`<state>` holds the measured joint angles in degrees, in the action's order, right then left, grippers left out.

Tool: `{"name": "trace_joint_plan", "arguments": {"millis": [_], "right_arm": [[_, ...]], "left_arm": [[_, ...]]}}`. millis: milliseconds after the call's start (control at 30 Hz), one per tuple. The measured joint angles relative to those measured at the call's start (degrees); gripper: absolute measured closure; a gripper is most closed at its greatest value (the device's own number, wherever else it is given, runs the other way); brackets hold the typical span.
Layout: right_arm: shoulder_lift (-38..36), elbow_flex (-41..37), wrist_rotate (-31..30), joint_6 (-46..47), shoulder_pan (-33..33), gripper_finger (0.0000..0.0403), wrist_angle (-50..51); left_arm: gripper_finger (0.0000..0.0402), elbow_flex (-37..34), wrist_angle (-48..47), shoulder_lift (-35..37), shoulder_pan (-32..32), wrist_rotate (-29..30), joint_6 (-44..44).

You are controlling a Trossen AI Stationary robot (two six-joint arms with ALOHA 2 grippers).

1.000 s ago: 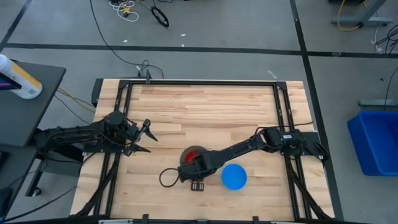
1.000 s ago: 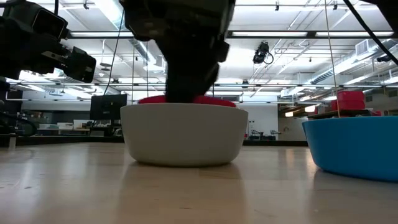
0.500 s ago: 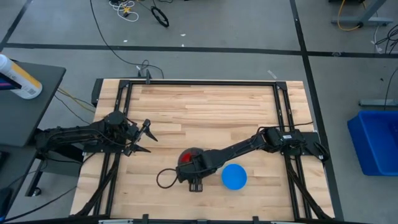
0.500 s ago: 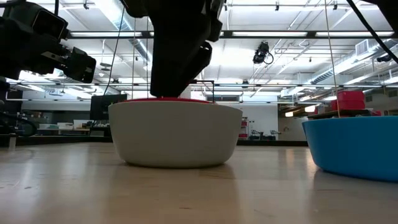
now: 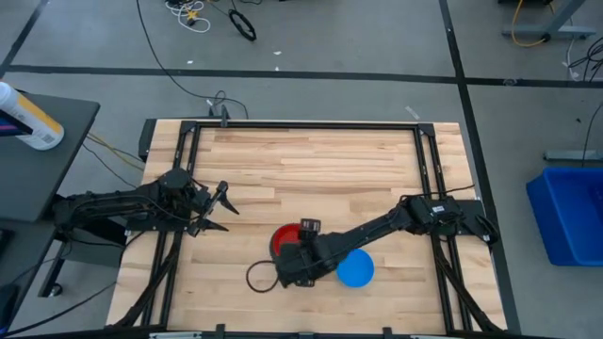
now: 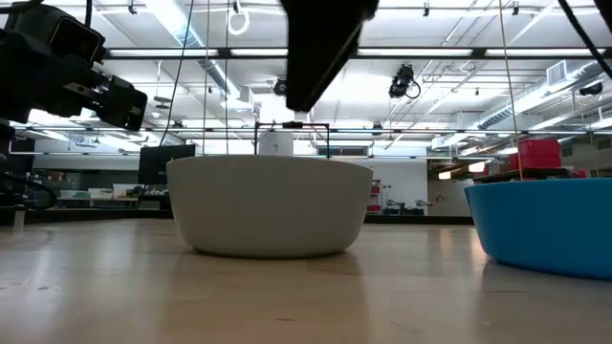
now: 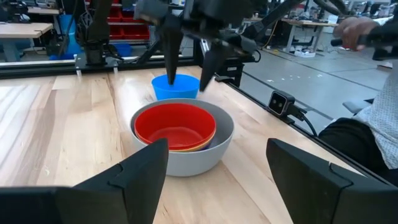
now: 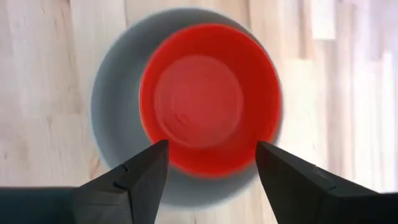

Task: Nest bowls inside each other
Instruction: Stack the light blue bowl on the red bowl

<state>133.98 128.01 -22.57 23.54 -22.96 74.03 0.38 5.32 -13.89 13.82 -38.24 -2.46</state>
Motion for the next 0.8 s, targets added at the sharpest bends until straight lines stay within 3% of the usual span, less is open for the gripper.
{"name": "trace_joint_plan", "arguments": {"millis": [167,333,800], "right_arm": [[-3.64,-1.95,-3.88,5.85,-2.24,0.0154,5.72],[-8.62,-9.33,-2.27,11.34,-4.50,0.0152,6.23],[-29.97,-51.36,6.35,25.97,-8.87,0.0166,-18.18]], "left_arm": [[0.0124,-0.02,0.01,0.00,-0.02,0.02,0.05],[0.0124,0.00,0.11,0.01,-0.02,-0.08,0.09],[0.0124,-0.01,0.41,0.01,-0.02,-0.42,0.62]]}}
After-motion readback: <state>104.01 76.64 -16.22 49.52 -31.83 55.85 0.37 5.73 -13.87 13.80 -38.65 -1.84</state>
